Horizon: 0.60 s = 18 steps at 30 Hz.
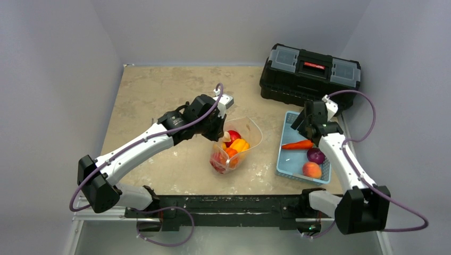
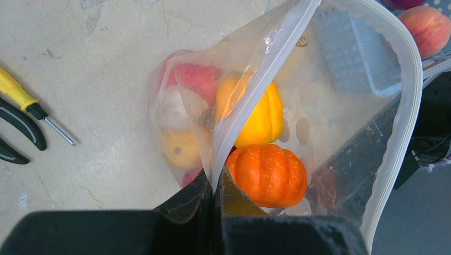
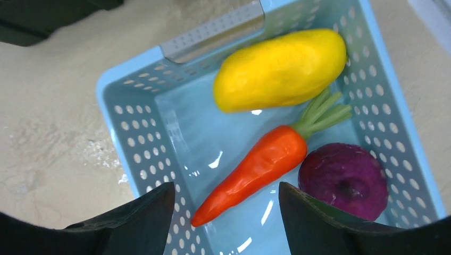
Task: Place the food in the zip-top bag and seal the zipper
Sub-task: Pick up the fake fruit from the bin.
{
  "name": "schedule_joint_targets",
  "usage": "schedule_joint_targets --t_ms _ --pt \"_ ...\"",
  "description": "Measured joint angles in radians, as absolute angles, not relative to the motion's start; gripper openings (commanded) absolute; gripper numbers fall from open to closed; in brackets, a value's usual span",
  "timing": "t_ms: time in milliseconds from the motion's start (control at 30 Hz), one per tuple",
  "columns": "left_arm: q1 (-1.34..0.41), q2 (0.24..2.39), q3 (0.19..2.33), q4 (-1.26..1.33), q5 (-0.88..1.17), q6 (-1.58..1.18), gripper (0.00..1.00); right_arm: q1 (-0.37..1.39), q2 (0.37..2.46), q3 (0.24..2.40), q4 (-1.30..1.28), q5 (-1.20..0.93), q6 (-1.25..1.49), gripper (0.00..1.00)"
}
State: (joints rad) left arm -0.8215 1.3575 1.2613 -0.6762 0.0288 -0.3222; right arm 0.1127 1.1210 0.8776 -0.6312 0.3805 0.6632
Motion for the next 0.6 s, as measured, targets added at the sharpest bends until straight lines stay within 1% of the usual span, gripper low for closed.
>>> schedule_joint_targets --t_ms 100,200,367,467,600 --pt "-0.822 1.357 1.261 -0.676 0.029 -0.322 0.00 0.061 1.176 0.859 -0.631 0.305 0.688 0.69" --pt "-0.822 1.357 1.261 -0.676 0.029 -0.322 0.00 0.025 1.185 0.845 -0.635 0.270 0.706 0.68" --pt "-0.822 1.357 1.261 -0.677 0.029 -0.322 0.00 -0.032 1.174 0.822 -0.643 0.273 0.728 0.68" --pt "-0.822 1.357 1.261 -0.677 0.029 -0.323 0.00 -0.063 1.109 0.800 -0.667 0.334 0.763 0.70" --pt "-0.822 1.357 1.261 -0.676 0.031 -0.323 0.00 -0.074 0.947 0.775 -0.703 0.410 0.801 0.71"
